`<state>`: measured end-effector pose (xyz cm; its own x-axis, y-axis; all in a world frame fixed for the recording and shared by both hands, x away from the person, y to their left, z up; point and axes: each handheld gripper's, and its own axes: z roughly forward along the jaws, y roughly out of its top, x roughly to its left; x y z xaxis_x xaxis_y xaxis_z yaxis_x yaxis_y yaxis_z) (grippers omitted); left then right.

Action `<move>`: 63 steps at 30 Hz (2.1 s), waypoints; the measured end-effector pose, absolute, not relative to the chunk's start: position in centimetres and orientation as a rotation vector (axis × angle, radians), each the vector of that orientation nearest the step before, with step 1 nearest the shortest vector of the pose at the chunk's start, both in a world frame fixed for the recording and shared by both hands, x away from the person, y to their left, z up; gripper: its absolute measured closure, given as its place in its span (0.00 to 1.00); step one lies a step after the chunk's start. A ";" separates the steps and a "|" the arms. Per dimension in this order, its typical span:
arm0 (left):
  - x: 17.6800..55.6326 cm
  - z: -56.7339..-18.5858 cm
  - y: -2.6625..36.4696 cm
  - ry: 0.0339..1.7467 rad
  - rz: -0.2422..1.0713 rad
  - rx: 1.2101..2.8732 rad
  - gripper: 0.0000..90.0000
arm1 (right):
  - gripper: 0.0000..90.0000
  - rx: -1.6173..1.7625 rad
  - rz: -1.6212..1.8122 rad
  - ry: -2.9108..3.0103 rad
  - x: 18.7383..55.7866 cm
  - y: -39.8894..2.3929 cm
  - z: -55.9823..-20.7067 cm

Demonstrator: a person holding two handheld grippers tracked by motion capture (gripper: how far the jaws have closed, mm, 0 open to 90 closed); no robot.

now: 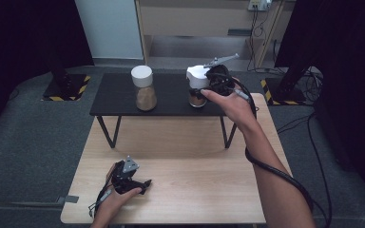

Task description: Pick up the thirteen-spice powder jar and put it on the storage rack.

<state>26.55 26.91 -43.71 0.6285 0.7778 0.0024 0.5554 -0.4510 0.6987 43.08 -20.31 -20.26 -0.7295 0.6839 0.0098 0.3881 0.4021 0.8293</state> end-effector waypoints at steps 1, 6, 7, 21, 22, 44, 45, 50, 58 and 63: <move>26.5 -43.7 26.9 1.038 0.426 2.176 0.00 | 0.35 0.933 1.249 2.329 43.1 -20.3 -20.3; 26.5 -43.7 26.9 1.039 0.426 2.175 0.00 | 0.35 0.941 1.263 2.323 43.1 -20.5 -20.5; 26.5 -43.7 26.9 1.038 0.426 2.175 0.00 | 0.35 0.941 1.263 2.323 43.1 -20.5 -20.5; 26.6 -43.7 26.9 1.038 0.426 2.176 0.00 | 0.33 0.930 1.249 2.332 43.3 -20.3 -20.3; 26.5 -43.7 26.9 1.038 0.426 2.175 0.00 | 0.33 0.930 1.248 2.332 43.3 -20.3 -20.3; 26.5 -43.7 26.9 1.041 0.426 2.174 0.00 | 0.06 0.931 1.203 2.324 40.7 -21.7 -19.0; 26.5 -43.7 26.9 1.041 0.426 2.174 0.00 | 0.06 0.934 1.203 2.325 40.6 -21.8 -19.0; 26.5 -43.7 26.9 1.041 0.426 2.174 0.00 | 0.06 0.934 1.163 2.350 39.6 -21.7 -18.6; 26.5 -43.7 26.9 1.042 0.426 2.174 0.00 | 0.06 0.926 1.147 2.371 37.1 -22.8 -19.7; 26.5 -43.7 26.9 1.042 0.426 2.173 0.00 | 0.06 0.903 1.111 2.395 35.5 -23.2 -20.7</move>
